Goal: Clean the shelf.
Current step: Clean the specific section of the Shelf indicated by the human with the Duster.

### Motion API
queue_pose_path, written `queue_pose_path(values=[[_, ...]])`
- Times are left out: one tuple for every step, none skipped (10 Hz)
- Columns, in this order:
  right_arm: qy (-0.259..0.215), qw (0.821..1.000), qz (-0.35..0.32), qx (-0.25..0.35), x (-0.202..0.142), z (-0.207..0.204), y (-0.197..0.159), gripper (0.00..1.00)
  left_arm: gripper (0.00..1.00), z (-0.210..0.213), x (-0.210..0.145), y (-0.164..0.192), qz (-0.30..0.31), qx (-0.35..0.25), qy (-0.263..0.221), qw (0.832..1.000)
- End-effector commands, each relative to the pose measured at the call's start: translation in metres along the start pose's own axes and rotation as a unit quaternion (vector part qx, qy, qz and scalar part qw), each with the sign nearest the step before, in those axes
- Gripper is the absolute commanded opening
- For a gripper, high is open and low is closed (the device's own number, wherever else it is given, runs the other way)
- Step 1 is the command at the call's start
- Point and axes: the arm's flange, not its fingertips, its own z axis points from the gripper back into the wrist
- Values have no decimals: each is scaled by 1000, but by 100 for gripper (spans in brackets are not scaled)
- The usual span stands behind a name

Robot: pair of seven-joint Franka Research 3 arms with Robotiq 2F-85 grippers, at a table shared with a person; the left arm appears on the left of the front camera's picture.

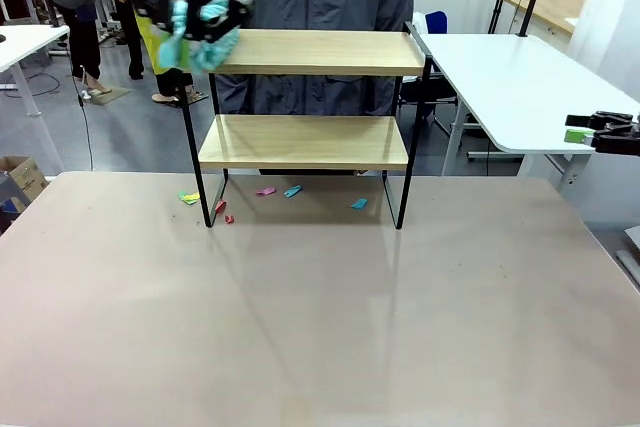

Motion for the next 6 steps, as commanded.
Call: queue_pose_path(values=[[-1,1000,3,0,4,-1,1,100,13,4,-13,13,-5,68,9,998],[-1,1000,3,0,4,-1,1,100,13,6,-16,17,-6,84,5,996],[-1,1000,3,0,4,-1,1,100,13,11,-18,15,-10,96,-16,995],[-1,1000,3,0,4,-1,1,100,13,15,-19,12,-19,94,-50,994],[-1,1000,3,0,4,-1,1,100,13,19,-17,7,-33,69,-92,993],[-1,1000,3,0,4,-1,1,100,13,11,-21,6,-12,80,-15,997]])
